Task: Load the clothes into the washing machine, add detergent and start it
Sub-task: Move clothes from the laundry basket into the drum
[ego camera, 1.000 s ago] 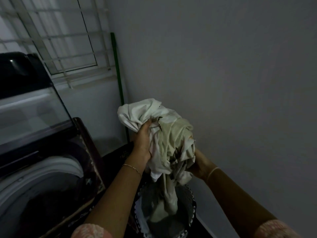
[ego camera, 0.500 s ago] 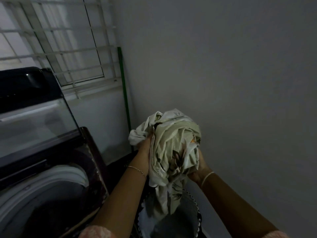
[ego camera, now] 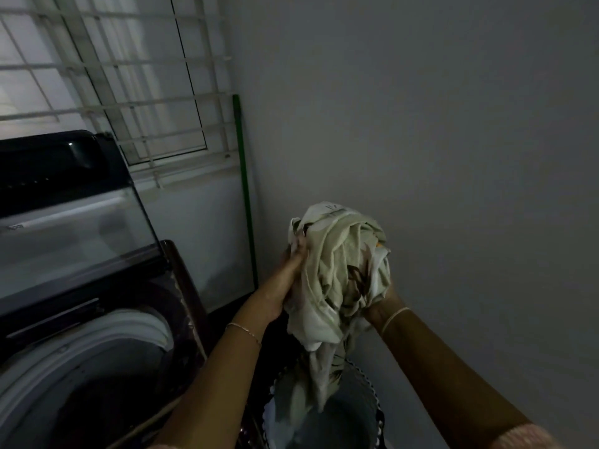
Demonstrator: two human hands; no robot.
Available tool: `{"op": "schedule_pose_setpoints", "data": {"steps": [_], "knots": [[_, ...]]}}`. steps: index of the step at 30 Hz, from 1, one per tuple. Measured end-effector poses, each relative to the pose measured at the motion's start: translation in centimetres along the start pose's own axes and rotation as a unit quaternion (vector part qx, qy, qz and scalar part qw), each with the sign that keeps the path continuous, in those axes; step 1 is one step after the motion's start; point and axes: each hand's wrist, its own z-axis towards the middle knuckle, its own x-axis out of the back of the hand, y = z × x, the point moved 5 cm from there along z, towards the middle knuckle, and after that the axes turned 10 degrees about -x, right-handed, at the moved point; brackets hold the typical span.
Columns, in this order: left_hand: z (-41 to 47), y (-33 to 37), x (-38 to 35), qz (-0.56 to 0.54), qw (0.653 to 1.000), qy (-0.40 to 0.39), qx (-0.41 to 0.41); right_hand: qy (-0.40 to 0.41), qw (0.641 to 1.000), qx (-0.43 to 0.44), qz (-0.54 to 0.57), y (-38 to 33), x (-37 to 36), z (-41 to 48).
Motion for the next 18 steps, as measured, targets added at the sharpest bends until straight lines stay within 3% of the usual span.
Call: {"op": "schedule_pose_setpoints", "data": {"steps": [6,9,12,18], "knots": [[-2.3,-1.0,-1.8,0.089,0.988,-0.119,-0.052,-0.016,0.998,-0.025,0.064,-0.5,1.0,3.0],[-2.1,-1.3,-2.0,0.099,0.99,-0.053,-0.083,-0.073,0.993,-0.042,0.087,-0.7,-0.5,3.3],[-2.0,-1.4,-1.0,0.092,0.992,0.028,-0.084,-0.105,0.994,-0.032,0.021,-0.9,-2.1,3.2],[-1.7,-1.4,1.4,-0.03,0.992,0.114,-0.044,-0.163,0.981,0.02,-0.106,-2.3,-3.1,3.1]]}}
